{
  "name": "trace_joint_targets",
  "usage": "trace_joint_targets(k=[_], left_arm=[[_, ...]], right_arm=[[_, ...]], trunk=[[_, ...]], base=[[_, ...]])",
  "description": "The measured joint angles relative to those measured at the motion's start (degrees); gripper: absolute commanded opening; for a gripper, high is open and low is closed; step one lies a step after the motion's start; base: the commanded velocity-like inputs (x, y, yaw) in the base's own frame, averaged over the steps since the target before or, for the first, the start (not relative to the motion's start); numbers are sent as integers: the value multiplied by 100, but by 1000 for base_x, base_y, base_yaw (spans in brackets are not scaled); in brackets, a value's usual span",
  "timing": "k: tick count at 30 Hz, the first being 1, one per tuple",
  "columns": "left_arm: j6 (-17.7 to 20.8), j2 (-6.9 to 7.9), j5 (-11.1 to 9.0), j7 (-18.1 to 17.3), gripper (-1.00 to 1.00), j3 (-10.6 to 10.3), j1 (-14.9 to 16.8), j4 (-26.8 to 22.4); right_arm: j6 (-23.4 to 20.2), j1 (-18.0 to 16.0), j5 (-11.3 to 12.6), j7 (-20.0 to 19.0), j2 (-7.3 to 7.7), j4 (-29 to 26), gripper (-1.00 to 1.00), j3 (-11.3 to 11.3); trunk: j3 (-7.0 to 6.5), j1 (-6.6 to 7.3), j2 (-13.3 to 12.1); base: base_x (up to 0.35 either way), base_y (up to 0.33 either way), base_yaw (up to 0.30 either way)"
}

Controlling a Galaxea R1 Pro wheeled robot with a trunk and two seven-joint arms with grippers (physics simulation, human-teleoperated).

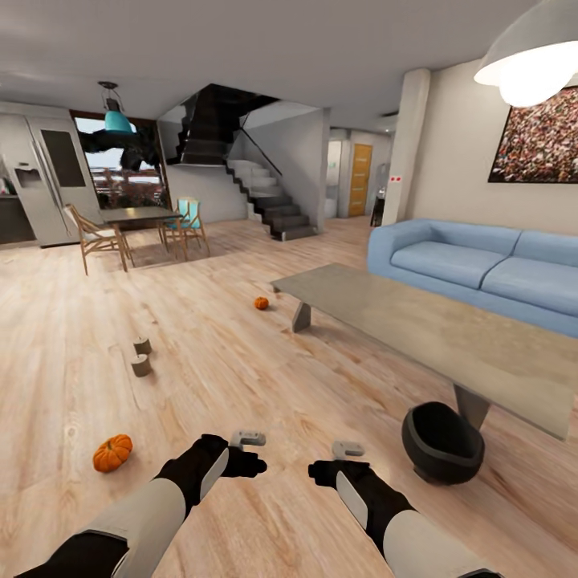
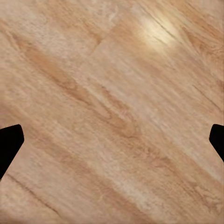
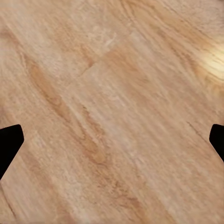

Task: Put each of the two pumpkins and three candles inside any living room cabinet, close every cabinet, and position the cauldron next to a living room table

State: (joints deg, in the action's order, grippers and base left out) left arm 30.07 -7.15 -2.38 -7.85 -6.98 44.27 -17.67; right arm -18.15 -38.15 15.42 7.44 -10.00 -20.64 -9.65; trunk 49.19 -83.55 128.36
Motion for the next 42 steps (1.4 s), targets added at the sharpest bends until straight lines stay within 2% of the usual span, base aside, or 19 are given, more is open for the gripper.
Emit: trace_joint_targets(k=[15, 42], left_arm=[[-4, 8, -2, 3, 100, 1, 0, 0], [-4, 52, -41, 87, 100, 60, 0, 17]], right_arm=[[-1, -1, -2, -3, 0, 0, 100, 0], [-1, -1, -2, -4, 0, 0, 100, -8]], trunk=[[22, 2, 0], [22, 2, 0]], base=[[128, -231, 275], [220, -215, 277]])
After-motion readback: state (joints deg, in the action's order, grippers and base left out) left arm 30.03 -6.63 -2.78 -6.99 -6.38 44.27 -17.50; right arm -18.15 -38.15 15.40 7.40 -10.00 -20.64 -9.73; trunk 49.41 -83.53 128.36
